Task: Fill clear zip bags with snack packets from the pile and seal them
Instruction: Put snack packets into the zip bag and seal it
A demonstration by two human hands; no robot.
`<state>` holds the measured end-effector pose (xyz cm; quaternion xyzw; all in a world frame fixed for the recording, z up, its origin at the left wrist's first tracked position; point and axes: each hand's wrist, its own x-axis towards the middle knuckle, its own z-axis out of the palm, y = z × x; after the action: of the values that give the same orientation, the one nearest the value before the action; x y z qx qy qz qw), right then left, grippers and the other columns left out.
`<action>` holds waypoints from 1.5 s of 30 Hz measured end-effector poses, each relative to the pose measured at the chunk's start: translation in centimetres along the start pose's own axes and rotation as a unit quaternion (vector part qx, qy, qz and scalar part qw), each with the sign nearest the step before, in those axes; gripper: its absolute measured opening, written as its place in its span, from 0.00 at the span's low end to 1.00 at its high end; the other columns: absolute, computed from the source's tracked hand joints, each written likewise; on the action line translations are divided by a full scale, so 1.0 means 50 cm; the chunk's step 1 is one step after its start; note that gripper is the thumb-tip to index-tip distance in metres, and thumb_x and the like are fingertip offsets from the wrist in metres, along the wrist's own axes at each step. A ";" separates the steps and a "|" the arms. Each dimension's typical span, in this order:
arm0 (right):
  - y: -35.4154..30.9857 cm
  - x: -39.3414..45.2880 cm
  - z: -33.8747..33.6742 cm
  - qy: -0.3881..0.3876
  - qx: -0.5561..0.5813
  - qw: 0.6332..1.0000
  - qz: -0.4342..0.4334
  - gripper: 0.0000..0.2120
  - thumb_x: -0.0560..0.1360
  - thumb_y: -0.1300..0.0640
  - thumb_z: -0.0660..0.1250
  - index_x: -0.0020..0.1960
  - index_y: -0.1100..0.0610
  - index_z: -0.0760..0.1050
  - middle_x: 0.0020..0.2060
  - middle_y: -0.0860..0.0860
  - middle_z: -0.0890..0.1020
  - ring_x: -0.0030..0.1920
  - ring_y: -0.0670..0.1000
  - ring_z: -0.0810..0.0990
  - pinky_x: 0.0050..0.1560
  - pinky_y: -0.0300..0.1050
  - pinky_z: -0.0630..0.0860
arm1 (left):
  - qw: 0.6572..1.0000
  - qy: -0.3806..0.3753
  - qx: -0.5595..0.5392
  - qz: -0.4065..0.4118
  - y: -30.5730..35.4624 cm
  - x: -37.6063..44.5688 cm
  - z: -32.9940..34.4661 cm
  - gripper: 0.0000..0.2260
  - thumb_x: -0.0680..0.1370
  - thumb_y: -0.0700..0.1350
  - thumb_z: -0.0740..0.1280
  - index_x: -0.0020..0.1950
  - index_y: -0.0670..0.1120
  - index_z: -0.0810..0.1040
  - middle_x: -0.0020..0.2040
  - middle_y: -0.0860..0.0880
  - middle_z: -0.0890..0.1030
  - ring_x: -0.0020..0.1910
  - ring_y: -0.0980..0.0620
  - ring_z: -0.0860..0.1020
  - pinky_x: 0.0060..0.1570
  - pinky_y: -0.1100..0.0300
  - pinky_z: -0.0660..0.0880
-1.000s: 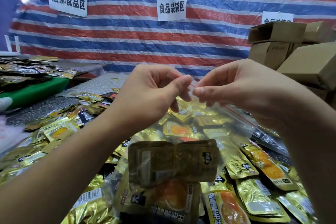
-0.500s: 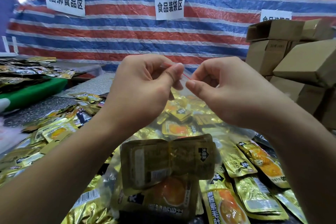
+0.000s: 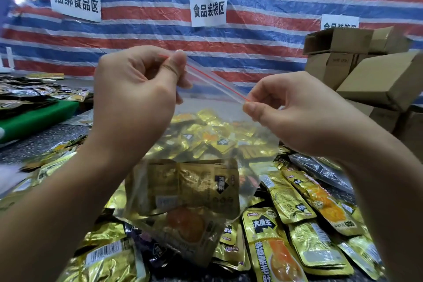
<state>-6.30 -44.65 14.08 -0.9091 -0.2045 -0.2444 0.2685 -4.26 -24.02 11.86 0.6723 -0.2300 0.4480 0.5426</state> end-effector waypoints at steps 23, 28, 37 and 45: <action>0.050 0.010 -0.021 -0.027 0.028 0.998 -0.052 0.07 0.78 0.54 0.68 0.41 0.48 0.78 0.28 0.46 0.75 0.28 0.44 0.69 0.30 0.46 0.68 | 0.998 0.012 -0.047 -0.030 -0.032 0.018 -0.003 0.13 0.82 0.46 0.65 0.37 0.49 0.79 0.32 0.52 0.80 0.25 0.57 0.75 0.27 0.69 0.69; 0.040 0.005 -0.033 -0.031 0.050 0.996 -0.068 0.05 0.76 0.54 0.69 0.42 0.48 0.81 0.31 0.47 0.79 0.32 0.45 0.73 0.35 0.48 0.71 | 0.998 -0.008 -0.055 -0.038 -0.026 0.016 -0.003 0.14 0.82 0.45 0.64 0.36 0.48 0.77 0.29 0.53 0.78 0.25 0.58 0.74 0.26 0.69 0.68; 0.033 0.002 -0.038 -0.034 0.068 0.997 -0.034 0.04 0.75 0.54 0.71 0.40 0.50 0.81 0.30 0.43 0.80 0.29 0.40 0.74 0.30 0.33 0.70 | 0.998 -0.007 -0.050 -0.041 -0.027 0.017 -0.003 0.13 0.82 0.45 0.65 0.37 0.47 0.79 0.30 0.52 0.79 0.25 0.57 0.75 0.26 0.69 0.69; 0.012 -0.005 -0.036 -0.102 0.102 0.989 -0.014 0.11 0.70 0.43 0.70 0.48 0.48 0.81 0.41 0.46 0.84 0.41 0.47 0.82 0.45 0.48 0.80 | 0.994 -0.055 -0.080 -0.053 -0.009 0.005 0.007 0.13 0.81 0.45 0.65 0.37 0.46 0.78 0.29 0.52 0.79 0.24 0.55 0.74 0.27 0.67 0.69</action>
<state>-6.80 -46.25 15.04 -0.8941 -0.2670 -0.1319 0.3344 -3.63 -24.16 11.84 0.6616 -0.2583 0.3612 0.6043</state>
